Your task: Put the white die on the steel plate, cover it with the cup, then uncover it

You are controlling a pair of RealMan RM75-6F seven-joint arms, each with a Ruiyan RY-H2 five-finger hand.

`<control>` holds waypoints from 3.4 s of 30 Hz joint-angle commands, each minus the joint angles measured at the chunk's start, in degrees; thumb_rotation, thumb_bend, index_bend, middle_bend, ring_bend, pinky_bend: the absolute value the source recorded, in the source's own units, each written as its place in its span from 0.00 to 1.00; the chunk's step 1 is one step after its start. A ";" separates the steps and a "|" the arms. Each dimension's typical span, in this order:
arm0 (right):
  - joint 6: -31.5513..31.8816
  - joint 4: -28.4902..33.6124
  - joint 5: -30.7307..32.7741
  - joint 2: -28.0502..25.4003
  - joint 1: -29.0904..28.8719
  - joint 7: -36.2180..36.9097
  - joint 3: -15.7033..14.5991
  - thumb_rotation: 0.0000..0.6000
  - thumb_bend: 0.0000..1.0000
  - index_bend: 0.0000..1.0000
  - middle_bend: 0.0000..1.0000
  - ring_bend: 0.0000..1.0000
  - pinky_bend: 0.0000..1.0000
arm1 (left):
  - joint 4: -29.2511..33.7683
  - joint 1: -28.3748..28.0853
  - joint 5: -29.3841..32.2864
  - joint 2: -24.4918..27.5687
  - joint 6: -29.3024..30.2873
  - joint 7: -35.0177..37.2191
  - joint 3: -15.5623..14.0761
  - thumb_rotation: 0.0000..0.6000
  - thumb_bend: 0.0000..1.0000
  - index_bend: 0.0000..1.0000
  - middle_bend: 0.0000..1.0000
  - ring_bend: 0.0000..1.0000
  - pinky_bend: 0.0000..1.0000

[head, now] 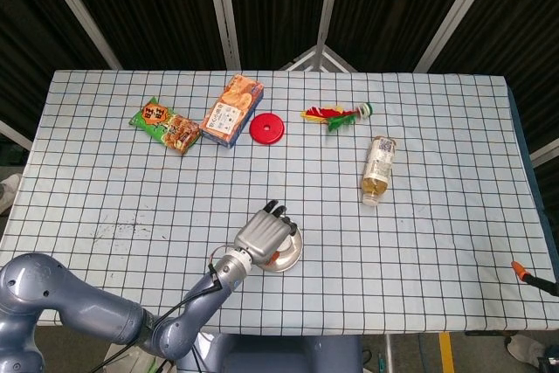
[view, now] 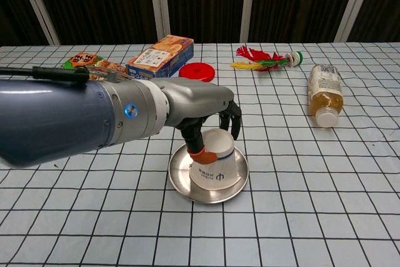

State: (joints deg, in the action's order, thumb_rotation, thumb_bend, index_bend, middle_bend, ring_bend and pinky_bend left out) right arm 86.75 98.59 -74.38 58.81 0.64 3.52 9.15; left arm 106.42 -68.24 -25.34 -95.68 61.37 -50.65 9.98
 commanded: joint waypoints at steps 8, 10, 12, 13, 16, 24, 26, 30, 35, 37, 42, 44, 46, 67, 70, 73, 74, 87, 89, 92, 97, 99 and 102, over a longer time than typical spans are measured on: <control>-0.09 0.17 0.18 -0.10 0.05 0.17 0.05 1.00 0.10 0.19 0.10 0.13 0.07 | -0.94 -0.72 -3.15 0.73 1.86 -1.70 -1.81 1.00 0.52 0.38 0.36 0.13 0.08; -0.15 0.22 0.12 -0.12 0.06 0.24 -0.01 1.00 0.10 0.19 0.10 0.13 0.07 | -1.69 -0.74 -4.98 0.35 2.78 -2.45 -2.72 1.00 0.52 0.38 0.36 0.13 0.08; -0.29 0.27 0.11 -0.14 0.02 0.41 -0.01 1.00 0.10 0.19 0.10 0.13 0.07 | -2.48 -0.74 -6.67 -0.11 3.71 -3.20 -3.51 1.00 0.52 0.38 0.36 0.13 0.08; -0.37 0.30 0.08 -0.16 0.01 0.64 -0.02 1.00 0.10 0.19 0.10 0.13 0.07 | -2.91 -0.75 -7.57 -0.37 4.18 -3.61 -3.90 1.00 0.52 0.38 0.36 0.13 0.08; -0.39 0.19 0.11 -0.24 0.04 1.01 0.04 1.00 0.10 0.19 0.10 0.13 0.07 | -3.93 -0.58 -9.96 -1.21 5.32 -4.24 -4.67 1.00 0.52 0.38 0.36 0.13 0.08; -0.55 0.11 0.31 -0.38 0.10 1.47 0.08 1.00 0.10 0.19 0.10 0.13 0.07 | -6.31 0.28 -15.06 -2.75 6.10 -4.07 -5.93 1.00 0.52 0.38 0.36 0.13 0.08; -0.62 0.09 0.38 -0.40 0.10 1.51 0.08 1.00 0.10 0.19 0.10 0.13 0.07 | -6.35 0.83 -15.39 -3.00 5.35 -2.58 -5.68 1.00 0.52 0.38 0.36 0.13 0.08; -0.63 0.20 0.31 -0.41 0.06 1.46 0.10 1.00 0.10 0.19 0.10 0.13 0.07 | -6.27 1.50 -16.20 -2.87 3.57 -0.35 -5.35 1.00 0.52 0.38 0.36 0.13 0.08; -0.67 0.21 0.38 -0.43 0.08 1.48 0.09 1.00 0.10 0.19 0.10 0.13 0.07 | -5.28 2.09 -16.25 -1.98 1.18 2.08 -4.84 1.00 0.52 0.38 0.36 0.13 0.08; -0.68 0.26 0.34 -0.43 0.07 1.42 0.07 1.00 0.10 0.19 0.10 0.13 0.07 | -4.77 2.36 -15.78 -1.76 0.56 3.11 -4.48 1.00 0.52 0.38 0.36 0.13 0.08; -0.58 0.38 0.43 -0.41 0.09 1.28 0.13 1.00 0.10 0.19 0.10 0.13 0.07 | -2.26 2.72 -13.05 -0.06 -1.43 5.74 -2.68 1.00 0.52 0.38 0.37 0.13 0.08; -0.63 0.42 0.50 -0.42 0.09 1.24 0.12 1.00 0.10 0.20 0.10 0.13 0.07 | -1.28 2.69 -11.06 0.62 -2.03 6.25 -2.10 1.00 0.52 0.38 0.37 0.13 0.08; -0.67 0.45 0.53 -0.43 0.08 1.23 0.13 1.00 0.10 0.20 0.10 0.13 0.07 | -0.63 2.43 -9.04 1.23 -2.32 6.25 -1.59 1.00 0.52 0.38 0.37 0.13 0.08; -1.08 0.64 0.53 -0.43 -0.07 1.08 0.02 1.00 0.10 0.20 0.11 0.13 0.07 | -6.87 1.59 -16.82 -2.25 6.11 -0.82 -4.61 1.00 0.52 0.39 0.37 0.14 0.08; -0.97 0.67 0.53 -0.50 0.00 1.26 0.05 1.00 0.10 0.20 0.11 0.13 0.07 | -7.04 1.80 -17.41 -2.53 5.54 -0.52 -4.84 1.00 0.52 0.39 0.37 0.14 0.08; -1.02 0.61 0.72 -0.54 0.03 1.37 0.10 1.00 0.10 0.20 0.11 0.13 0.07 | -7.01 2.09 -17.80 -2.76 4.59 0.32 -4.83 1.00 0.52 0.39 0.37 0.15 0.08; -1.08 0.55 0.81 -0.53 0.01 1.43 0.13 1.00 0.10 0.20 0.12 0.13 0.07 | -6.91 2.31 -18.07 -2.86 3.98 1.26 -4.63 1.00 0.52 0.39 0.37 0.15 0.08; -0.95 0.58 0.73 -0.51 0.05 1.55 0.16 1.00 0.10 0.20 0.12 0.13 0.07 | -3.42 4.06 -15.96 -2.06 0.47 7.23 -2.03 1.00 0.52 0.39 0.37 0.15 0.08; -0.94 0.59 0.72 -0.54 0.06 1.57 0.16 1.00 0.10 0.20 0.12 0.13 0.07 | -3.05 4.05 -15.04 -1.84 0.18 7.26 -1.81 1.00 0.52 0.39 0.38 0.15 0.08; -1.00 0.60 0.81 -0.53 0.04 1.45 0.17 1.00 0.10 0.20 0.12 0.13 0.07 | -2.82 4.25 -14.33 -1.76 -0.20 7.82 -1.66 1.00 0.52 0.39 0.38 0.15 0.08; -1.04 0.70 0.86 -0.53 0.02 1.43 0.18 1.00 0.10 0.20 0.12 0.14 0.07 | -3.02 4.48 -12.41 -1.77 -1.10 8.70 -1.50 1.00 0.52 0.39 0.38 0.15 0.08; -1.01 0.69 0.91 -0.51 0.03 1.43 0.21 1.00 0.10 0.20 0.12 0.14 0.07 | -3.57 4.31 -12.30 -1.82 -1.04 8.11 -1.80 1.00 0.52 0.39 0.38 0.15 0.08; -1.01 0.67 0.94 -0.52 0.04 1.48 0.22 1.00 0.10 0.20 0.12 0.14 0.07 | -4.31 4.22 -13.29 -1.99 -0.38 7.20 -2.37 1.00 0.52 0.39 0.38 0.15 0.08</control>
State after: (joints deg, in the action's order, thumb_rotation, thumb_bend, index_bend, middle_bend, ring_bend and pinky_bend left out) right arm 85.73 99.26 -73.44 58.29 0.69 5.00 9.36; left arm 102.43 -63.97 -38.21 -97.58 60.69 -43.10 7.87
